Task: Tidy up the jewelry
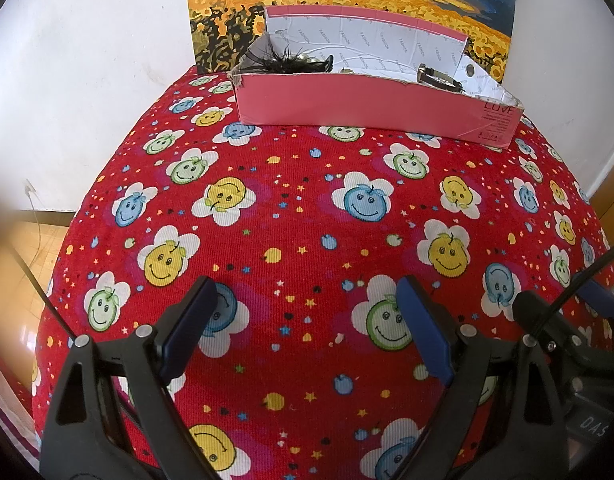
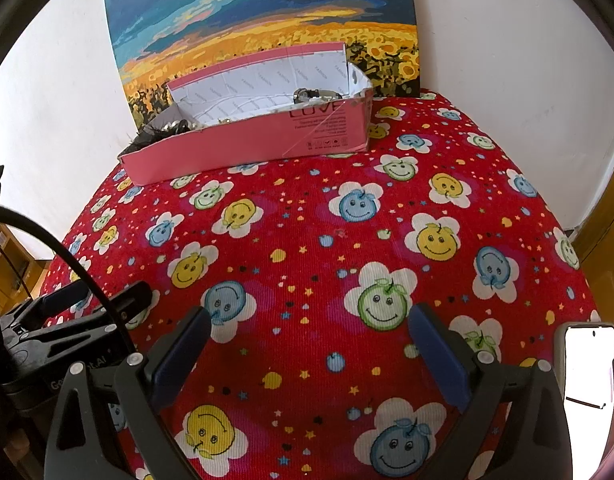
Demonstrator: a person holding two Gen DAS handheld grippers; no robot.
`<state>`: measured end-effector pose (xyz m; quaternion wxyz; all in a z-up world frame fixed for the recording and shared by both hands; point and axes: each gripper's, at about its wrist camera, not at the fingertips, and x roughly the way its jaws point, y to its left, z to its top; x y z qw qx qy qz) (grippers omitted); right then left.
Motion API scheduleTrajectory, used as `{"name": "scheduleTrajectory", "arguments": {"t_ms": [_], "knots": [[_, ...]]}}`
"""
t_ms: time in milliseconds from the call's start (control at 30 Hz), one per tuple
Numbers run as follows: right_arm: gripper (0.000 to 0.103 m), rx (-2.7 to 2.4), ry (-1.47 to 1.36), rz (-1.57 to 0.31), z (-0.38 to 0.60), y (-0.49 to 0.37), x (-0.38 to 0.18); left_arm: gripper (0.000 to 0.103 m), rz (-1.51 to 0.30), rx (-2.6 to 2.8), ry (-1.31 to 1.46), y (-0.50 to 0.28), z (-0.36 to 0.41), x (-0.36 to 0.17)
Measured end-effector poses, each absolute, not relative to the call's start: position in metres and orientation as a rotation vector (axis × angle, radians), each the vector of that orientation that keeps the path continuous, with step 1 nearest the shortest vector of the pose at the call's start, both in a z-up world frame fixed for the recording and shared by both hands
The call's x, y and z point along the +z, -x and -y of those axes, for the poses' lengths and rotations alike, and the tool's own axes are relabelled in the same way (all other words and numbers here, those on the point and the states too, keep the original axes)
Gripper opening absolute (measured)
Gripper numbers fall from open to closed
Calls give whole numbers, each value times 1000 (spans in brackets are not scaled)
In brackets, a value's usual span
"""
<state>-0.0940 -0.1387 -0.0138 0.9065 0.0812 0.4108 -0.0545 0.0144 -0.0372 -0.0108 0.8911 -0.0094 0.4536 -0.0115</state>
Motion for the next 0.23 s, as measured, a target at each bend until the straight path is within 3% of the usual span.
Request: {"name": "scheduleTrajectory", "arguments": {"t_ms": [233], "knots": [[102,-112,-170,-847,139,94,-14,86,-942,-24,22,-15,37,-11]]}}
